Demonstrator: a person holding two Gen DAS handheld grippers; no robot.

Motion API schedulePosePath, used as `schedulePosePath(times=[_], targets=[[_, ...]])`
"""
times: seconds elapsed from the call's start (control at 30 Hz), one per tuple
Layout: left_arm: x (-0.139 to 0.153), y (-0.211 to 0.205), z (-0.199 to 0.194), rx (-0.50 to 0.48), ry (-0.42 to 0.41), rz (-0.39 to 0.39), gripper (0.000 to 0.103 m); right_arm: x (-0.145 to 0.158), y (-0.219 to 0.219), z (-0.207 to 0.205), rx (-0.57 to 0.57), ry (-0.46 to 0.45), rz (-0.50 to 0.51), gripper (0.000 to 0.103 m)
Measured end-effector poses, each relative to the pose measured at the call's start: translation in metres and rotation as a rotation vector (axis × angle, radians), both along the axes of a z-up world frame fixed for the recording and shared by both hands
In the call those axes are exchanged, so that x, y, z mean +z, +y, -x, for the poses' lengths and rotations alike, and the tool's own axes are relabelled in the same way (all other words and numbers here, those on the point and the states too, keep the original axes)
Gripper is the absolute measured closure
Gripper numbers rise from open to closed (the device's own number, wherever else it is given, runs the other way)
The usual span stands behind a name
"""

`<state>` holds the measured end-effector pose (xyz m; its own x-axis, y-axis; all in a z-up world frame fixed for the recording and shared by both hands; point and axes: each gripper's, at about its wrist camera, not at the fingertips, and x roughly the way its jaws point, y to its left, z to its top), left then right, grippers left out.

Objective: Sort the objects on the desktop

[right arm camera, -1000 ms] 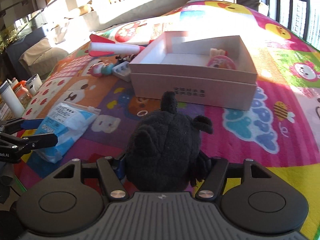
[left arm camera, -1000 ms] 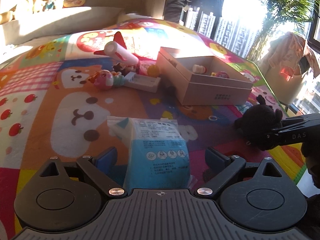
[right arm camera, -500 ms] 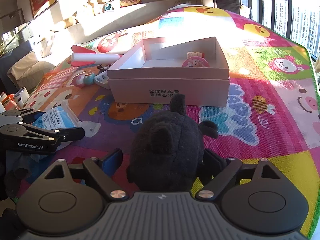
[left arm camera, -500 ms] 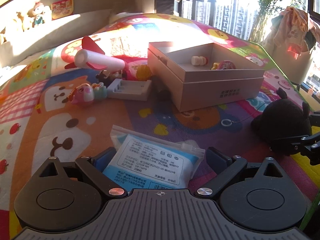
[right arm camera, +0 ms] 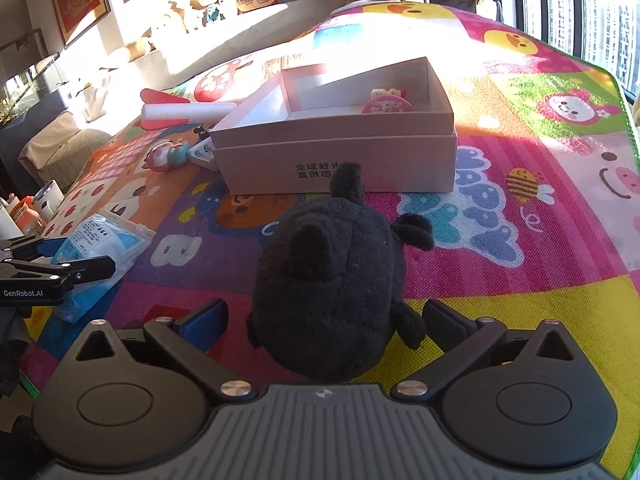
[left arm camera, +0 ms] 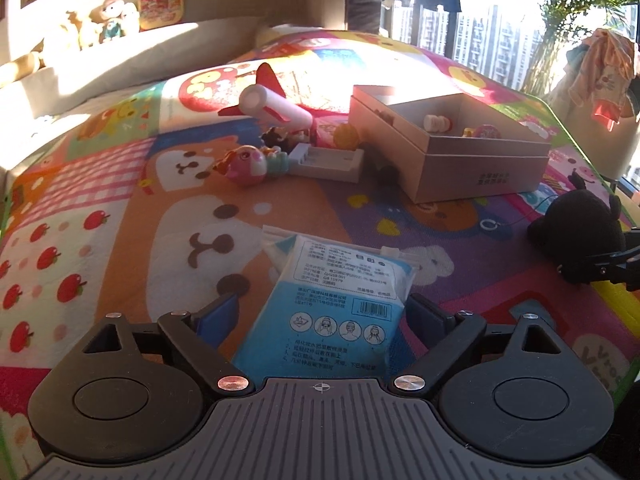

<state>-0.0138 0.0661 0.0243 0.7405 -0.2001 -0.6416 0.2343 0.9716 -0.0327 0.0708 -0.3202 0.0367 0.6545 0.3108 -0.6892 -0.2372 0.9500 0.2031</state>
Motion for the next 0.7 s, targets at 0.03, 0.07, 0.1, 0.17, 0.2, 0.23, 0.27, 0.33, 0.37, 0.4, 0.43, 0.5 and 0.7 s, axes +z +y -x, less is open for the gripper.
schedulePosePath(times=[0.03, 0.07, 0.1, 0.17, 0.2, 0.23, 0.27, 0.33, 0.37, 0.4, 0.43, 0.5, 0.7], targets=[[0.001, 0.0, 0.001, -0.011, 0.001, 0.013, 0.008, 0.0, 0.0, 0.0, 0.001, 0.0, 0.002, 0.0], [0.002, -0.001, 0.002, -0.022, 0.004, 0.024, 0.008, 0.0, 0.001, 0.0, 0.0, 0.001, 0.002, 0.0], [0.002, -0.003, 0.002, -0.034, 0.006, 0.033, 0.008, 0.0, 0.0, 0.0, 0.0, 0.0, 0.0, 0.0], [0.0, -0.01, 0.001, -0.046, 0.009, 0.031, 0.008, -0.002, 0.0, 0.001, -0.003, -0.003, -0.003, 0.0], [-0.001, -0.014, 0.0, -0.056, 0.015, 0.037, 0.008, -0.002, 0.0, 0.002, -0.006, -0.006, -0.008, 0.0], [-0.003, -0.018, 0.0, -0.068, 0.021, 0.049, 0.007, -0.003, -0.002, 0.002, -0.012, -0.009, -0.019, 0.0], [-0.004, -0.022, 0.0, -0.083, 0.028, 0.062, 0.007, -0.003, -0.004, 0.003, -0.02, -0.012, -0.035, 0.0], [-0.006, -0.03, 0.001, -0.113, 0.033, 0.082, 0.007, -0.003, -0.007, 0.003, -0.029, -0.015, -0.057, 0.0], [-0.006, -0.034, 0.002, -0.122, 0.032, 0.084, 0.007, -0.003, -0.007, 0.004, -0.028, -0.015, -0.058, 0.0], [-0.007, -0.037, 0.003, -0.128, 0.031, 0.082, 0.007, -0.003, -0.006, 0.003, -0.022, -0.016, -0.051, 0.0], [-0.007, -0.04, 0.004, -0.129, 0.029, 0.077, 0.006, -0.003, -0.005, 0.003, -0.013, -0.014, -0.039, 0.0], [-0.006, -0.041, 0.007, -0.125, 0.021, 0.064, 0.006, 0.0, -0.003, 0.002, -0.015, 0.0, -0.026, 0.0], [-0.003, -0.035, 0.014, -0.101, 0.006, 0.041, 0.006, 0.019, 0.005, 0.004, -0.03, -0.084, -0.03, 0.0]])
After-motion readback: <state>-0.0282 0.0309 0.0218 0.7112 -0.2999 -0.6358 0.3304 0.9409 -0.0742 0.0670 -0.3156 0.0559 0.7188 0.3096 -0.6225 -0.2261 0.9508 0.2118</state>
